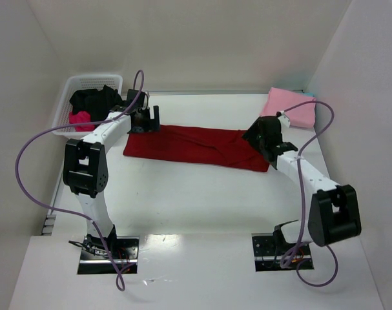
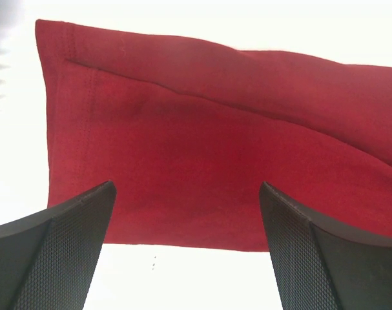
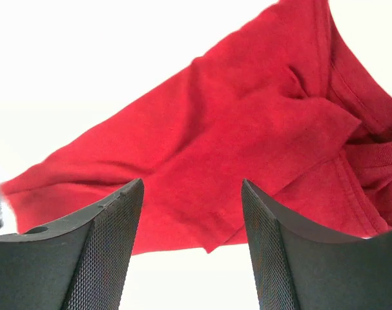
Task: Fold and stack the t-shirts
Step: Fold the other side of the tshirt into a rectangle
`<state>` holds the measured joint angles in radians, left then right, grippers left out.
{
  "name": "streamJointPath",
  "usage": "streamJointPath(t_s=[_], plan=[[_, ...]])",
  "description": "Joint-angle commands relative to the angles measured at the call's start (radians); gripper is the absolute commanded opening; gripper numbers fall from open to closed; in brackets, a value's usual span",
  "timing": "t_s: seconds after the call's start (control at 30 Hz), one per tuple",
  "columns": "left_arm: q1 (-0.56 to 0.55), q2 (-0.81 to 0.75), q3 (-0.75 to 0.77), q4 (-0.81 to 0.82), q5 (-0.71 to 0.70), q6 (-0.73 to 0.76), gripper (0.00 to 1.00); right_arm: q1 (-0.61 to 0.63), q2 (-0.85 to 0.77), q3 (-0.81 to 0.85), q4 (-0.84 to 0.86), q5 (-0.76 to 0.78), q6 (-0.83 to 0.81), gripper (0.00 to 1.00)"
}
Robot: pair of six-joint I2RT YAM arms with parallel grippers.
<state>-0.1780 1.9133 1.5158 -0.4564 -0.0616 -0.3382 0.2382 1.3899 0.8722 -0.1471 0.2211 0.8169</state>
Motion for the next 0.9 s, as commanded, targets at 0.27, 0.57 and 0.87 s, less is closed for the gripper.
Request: streamJointPath(t_s=[0.27,0.57,0.87], plan=[[0.006,-0.023,0.023,0.007,0.031,0.024,0.99,0.010,-0.112,-0.032,-0.043,0.015,-0.033,0.53],[0.006,-0.014,0.032,0.007,0.031,0.057,0.99,0.010,-0.071,-0.021,-0.054,0.049,-0.051,0.26],[-0.038,0.047,0.081,-0.044,0.039,0.221,0.99,0.010,0.199,0.146,-0.092,0.004,-0.097,0.00]])
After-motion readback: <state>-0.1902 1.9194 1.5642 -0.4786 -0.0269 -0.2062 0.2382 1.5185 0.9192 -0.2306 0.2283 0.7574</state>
